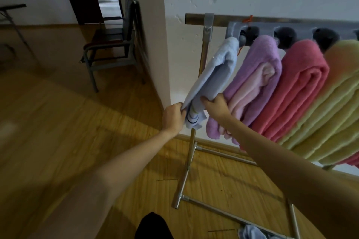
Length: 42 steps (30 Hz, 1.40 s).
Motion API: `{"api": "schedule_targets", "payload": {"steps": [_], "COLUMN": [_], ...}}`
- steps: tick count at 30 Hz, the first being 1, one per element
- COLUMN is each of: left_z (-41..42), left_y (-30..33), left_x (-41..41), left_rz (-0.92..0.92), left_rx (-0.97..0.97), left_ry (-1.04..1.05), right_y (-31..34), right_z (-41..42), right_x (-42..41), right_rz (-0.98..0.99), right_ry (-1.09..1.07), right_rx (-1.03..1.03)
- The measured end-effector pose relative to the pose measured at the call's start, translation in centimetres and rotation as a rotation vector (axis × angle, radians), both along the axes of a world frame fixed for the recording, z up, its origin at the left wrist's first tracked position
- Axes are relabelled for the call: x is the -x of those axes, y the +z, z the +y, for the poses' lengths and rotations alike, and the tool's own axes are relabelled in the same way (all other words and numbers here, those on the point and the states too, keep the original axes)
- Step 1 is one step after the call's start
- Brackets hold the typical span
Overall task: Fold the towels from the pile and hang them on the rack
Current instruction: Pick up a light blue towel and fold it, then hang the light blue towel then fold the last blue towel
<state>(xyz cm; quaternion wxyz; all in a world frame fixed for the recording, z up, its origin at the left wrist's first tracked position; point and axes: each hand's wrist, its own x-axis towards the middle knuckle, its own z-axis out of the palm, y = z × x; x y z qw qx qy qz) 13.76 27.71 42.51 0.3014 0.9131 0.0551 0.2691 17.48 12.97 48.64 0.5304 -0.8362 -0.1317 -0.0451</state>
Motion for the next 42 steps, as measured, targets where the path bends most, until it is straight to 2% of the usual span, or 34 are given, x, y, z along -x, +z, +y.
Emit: {"api": "schedule_targets", "payload": {"steps": [9, 15, 22, 28, 31, 38, 42], "left_z": [-1.4, -3.6, -4.1, -6.7, -9.4, -18.4, -22.3], "left_y": [-0.9, -2.4, -4.6, -8.3, -11.2, -18.4, -23.3], "left_x": [0.5, 1.2, 3.3, 6.7, 8.0, 9.6, 9.7], "left_rz": [0.087, 0.331, 0.542, 0.678, 0.777, 0.945, 1.0], "left_rx": [-0.015, 0.069, 0.043, 0.124, 0.081, -0.075, -0.098], "left_ry": [-0.12, -0.327, -0.323, -0.254, -0.262, -0.384, -0.482], "right_y": [-1.9, -3.4, -6.0, -12.1, -15.9, -25.5, -30.4], "right_z": [-0.6, -2.9, -6.6, -12.9, -17.1, -25.7, -29.8], "right_x": [1.1, 1.6, 4.5, 8.0, 10.0, 14.5, 16.0], "right_rz": [0.161, 0.262, 0.189, 0.245, 0.373, 0.605, 0.685], "right_ry": [-0.027, -0.001, 0.119, 0.046, 0.017, -0.072, -0.088], "right_rx": [-0.009, 0.002, 0.101, 0.284, 0.393, 0.505, 0.556]}}
